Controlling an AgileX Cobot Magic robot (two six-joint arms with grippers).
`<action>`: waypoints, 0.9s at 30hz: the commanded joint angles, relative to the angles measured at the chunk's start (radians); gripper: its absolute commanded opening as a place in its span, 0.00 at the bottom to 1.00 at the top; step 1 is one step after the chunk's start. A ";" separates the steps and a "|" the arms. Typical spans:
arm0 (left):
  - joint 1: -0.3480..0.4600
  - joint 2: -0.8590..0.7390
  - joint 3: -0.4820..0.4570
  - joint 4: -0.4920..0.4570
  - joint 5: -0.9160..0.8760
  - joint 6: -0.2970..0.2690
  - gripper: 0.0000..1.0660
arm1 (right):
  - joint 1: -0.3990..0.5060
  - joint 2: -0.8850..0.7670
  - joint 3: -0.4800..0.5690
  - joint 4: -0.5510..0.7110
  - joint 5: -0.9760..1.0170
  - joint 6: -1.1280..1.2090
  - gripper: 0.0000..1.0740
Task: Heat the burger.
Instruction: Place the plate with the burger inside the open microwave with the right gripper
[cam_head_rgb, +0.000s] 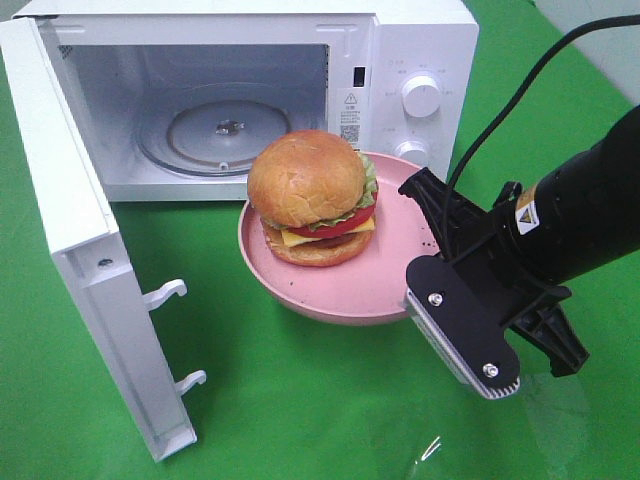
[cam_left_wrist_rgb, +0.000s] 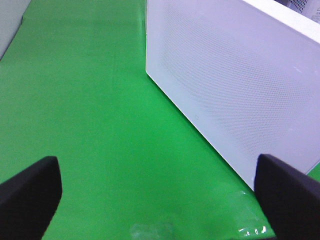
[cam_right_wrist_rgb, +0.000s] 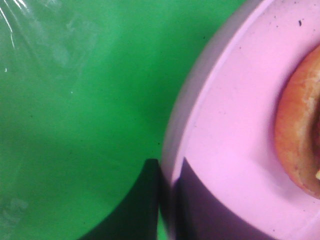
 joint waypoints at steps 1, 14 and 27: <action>0.000 -0.014 0.004 -0.001 -0.011 -0.004 0.91 | 0.020 0.017 -0.053 -0.007 -0.018 0.022 0.00; 0.000 -0.014 0.004 -0.001 -0.011 -0.004 0.91 | 0.020 0.107 -0.202 0.050 0.039 0.034 0.00; 0.000 -0.014 0.004 -0.002 -0.011 -0.004 0.91 | 0.067 0.181 -0.311 0.048 0.051 0.034 0.00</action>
